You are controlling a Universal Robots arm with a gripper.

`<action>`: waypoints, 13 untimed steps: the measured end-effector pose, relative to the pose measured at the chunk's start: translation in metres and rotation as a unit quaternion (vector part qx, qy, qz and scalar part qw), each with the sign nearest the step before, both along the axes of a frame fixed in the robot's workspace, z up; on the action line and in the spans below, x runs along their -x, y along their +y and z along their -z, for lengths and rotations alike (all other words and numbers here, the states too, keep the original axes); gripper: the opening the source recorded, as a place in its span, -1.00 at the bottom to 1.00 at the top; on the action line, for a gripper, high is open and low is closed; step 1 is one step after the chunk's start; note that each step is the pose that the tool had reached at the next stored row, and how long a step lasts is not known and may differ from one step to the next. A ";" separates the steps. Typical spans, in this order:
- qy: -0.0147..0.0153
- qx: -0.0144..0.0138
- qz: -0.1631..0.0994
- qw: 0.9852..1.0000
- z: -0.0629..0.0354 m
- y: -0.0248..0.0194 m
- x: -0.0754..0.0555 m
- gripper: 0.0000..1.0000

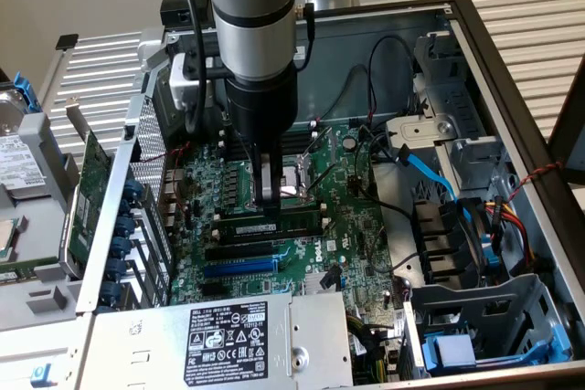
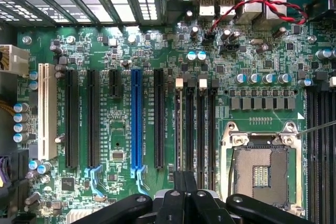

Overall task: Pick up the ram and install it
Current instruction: 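Press down the ram until it locks into place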

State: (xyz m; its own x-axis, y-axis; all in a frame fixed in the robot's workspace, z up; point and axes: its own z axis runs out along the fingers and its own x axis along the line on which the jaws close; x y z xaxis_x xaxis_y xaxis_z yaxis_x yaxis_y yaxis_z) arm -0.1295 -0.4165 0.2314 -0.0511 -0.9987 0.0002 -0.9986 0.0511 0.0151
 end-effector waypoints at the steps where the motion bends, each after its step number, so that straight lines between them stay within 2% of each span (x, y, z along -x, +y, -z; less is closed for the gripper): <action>1: 0.000 0.000 0.000 1.000 0.0005 0.0000 0.000 -0.80; 13: -0.001 0.000 0.000 1.000 0.0020 -0.0008 0.001 -0.80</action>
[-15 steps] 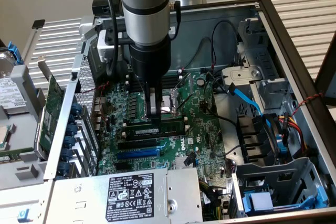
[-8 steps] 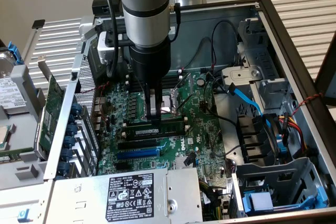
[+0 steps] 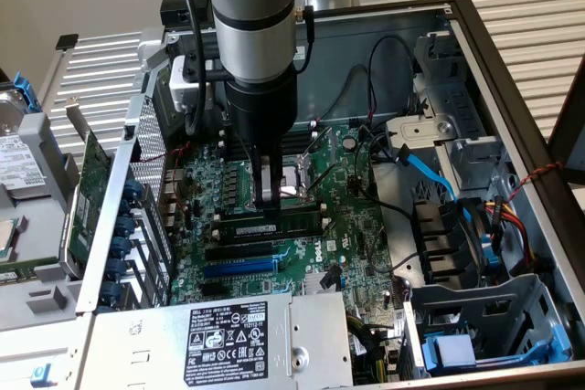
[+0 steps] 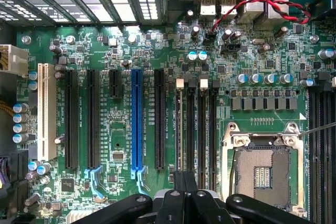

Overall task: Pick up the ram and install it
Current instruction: 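Press down the ram until it locks into place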

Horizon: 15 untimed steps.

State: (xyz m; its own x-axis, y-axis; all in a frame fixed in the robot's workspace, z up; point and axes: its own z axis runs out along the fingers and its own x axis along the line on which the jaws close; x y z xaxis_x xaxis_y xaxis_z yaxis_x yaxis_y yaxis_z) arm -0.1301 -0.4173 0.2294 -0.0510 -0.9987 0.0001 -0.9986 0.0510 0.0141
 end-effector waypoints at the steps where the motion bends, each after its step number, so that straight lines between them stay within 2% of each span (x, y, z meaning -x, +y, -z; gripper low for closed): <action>1: 0.000 0.000 0.000 1.000 0.0000 -0.0002 0.000 -0.80; 12: -0.001 0.000 0.000 1.000 0.0012 -0.0004 0.002 -0.80; 15: -0.003 0.000 0.000 1.000 0.0030 -0.0006 0.002 -0.80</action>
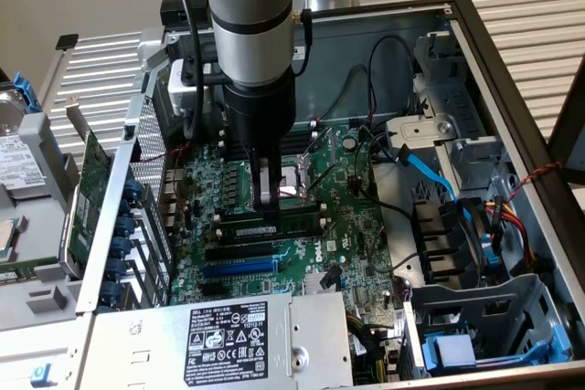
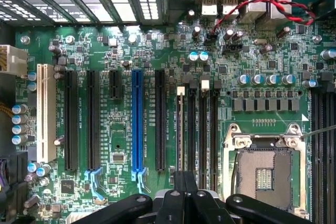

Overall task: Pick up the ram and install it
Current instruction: 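Press down the ram until it locks into place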

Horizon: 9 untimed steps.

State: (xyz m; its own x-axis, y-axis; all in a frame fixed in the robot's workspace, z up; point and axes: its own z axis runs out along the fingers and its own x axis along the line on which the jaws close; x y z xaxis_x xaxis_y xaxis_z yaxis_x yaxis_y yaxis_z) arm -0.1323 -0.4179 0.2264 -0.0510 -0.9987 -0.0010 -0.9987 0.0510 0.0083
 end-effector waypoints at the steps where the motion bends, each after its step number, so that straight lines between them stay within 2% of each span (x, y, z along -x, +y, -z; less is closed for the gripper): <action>1: -0.001 0.000 0.000 1.000 0.0003 -0.0001 0.000 -0.80; 7: -0.002 -0.002 0.000 1.000 -0.0021 0.0002 0.000 -0.80; 9: -0.002 -0.001 0.000 1.000 -0.0064 -0.0001 0.000 -0.80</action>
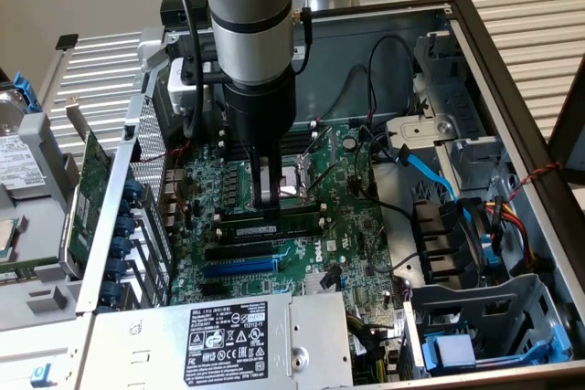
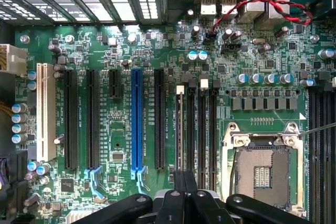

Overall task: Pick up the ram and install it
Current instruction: 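Press down the ram until it locks into place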

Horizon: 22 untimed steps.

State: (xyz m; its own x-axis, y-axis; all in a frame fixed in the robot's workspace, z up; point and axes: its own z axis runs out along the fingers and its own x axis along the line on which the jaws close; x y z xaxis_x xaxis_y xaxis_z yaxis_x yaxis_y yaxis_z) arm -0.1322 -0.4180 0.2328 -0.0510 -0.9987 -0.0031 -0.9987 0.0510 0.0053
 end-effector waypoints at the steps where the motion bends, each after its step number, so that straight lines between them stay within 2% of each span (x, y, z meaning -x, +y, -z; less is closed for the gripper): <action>1: 0.000 0.000 0.000 1.000 -0.0020 0.0000 0.000 -0.80; 8: 0.000 0.000 0.000 1.000 -0.0116 0.0000 0.000 -0.80; 15: 0.000 0.000 0.000 1.000 -0.0126 0.0000 0.000 -0.80; 18: 0.000 0.000 0.021 1.000 -0.0126 0.0000 0.000 -0.80; 22: 0.000 0.000 0.050 0.999 -0.0125 0.0000 0.000 -0.80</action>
